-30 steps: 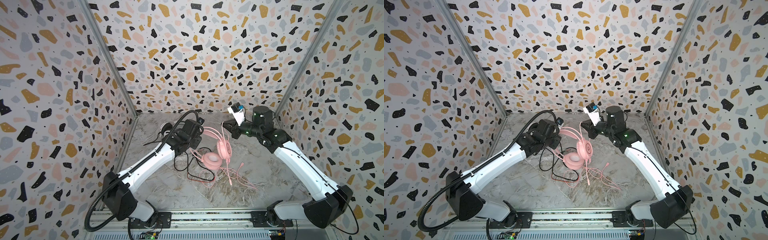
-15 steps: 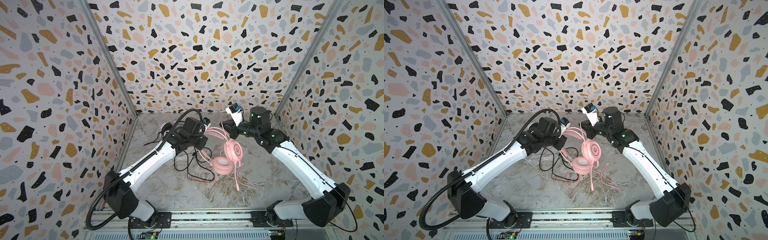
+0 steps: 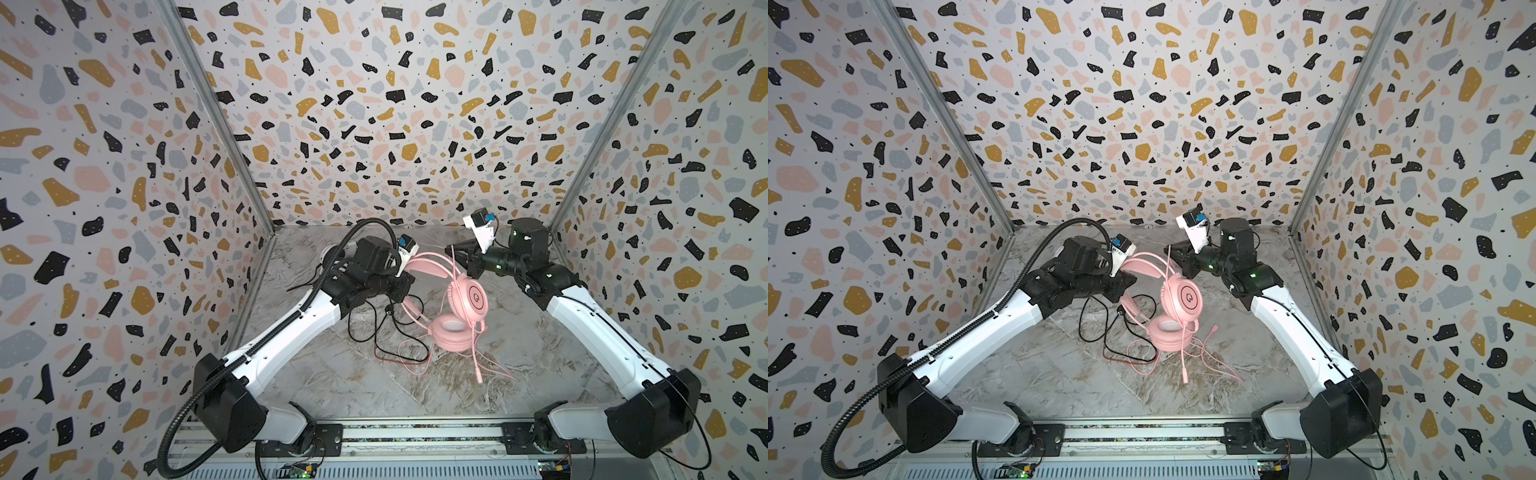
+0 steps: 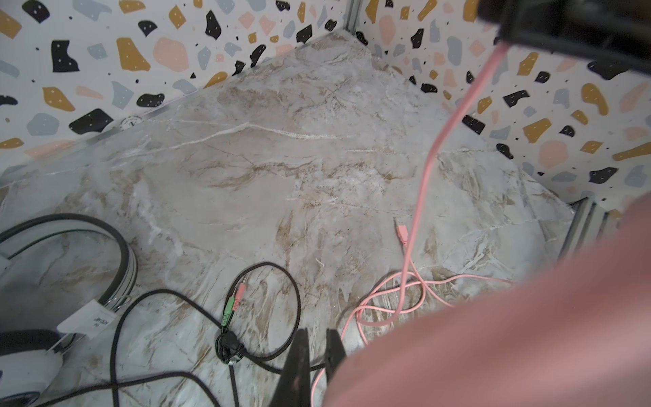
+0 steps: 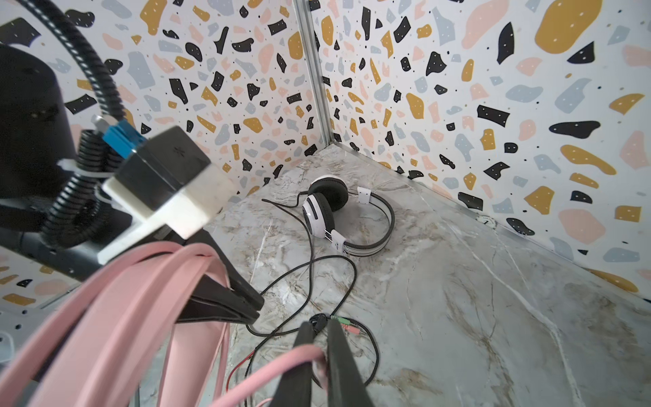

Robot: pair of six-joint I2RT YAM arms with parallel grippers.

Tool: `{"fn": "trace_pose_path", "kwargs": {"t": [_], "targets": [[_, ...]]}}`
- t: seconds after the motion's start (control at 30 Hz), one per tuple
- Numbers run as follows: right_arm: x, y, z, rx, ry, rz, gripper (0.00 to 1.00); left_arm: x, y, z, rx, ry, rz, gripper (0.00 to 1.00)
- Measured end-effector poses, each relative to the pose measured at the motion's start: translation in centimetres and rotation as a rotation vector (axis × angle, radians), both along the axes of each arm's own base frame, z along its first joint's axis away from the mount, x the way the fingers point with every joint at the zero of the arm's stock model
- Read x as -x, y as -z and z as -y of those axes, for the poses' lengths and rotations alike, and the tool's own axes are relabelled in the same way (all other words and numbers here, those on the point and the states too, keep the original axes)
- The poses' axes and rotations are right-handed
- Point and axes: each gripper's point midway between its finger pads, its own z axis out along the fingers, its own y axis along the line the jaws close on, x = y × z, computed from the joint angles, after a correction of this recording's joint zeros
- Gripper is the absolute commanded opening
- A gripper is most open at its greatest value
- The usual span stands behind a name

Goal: Wrap the headphones

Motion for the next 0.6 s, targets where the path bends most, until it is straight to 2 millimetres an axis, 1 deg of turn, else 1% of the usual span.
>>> {"fn": "trace_pose_path", "kwargs": {"t": [0.1,0.2,0.33,0.43,0.53,0.6], "targets": [[-0.1,-0.5,0.2,-0.022,-0.007,0.005,0.15,0.4,-2.0,0.8,0.088,0.047,0.018,0.0],[0.1,-0.7,0.3,-0.043,-0.016,0.012,0.16,1.0,-3.4,1.4,0.149,0.087,0.027,0.0],[0.4,-0.3,0.9,-0.081,-0.028,-0.002,0.2,1.7,-5.1,2.0,0.215,0.131,0.043,0.0],[0.4,0.7,1.2,-0.109,-0.043,-0.023,0.29,2.1,-6.4,2.1,0.251,0.15,0.063,0.0],[0.9,1.9,1.0,-0.137,-0.079,-0.056,0.38,2.3,-7.5,2.2,0.276,0.156,0.068,0.0],[1.4,2.4,0.7,-0.156,-0.107,-0.065,0.43,2.3,-8.3,2.3,0.288,0.154,0.07,0.0]]}}
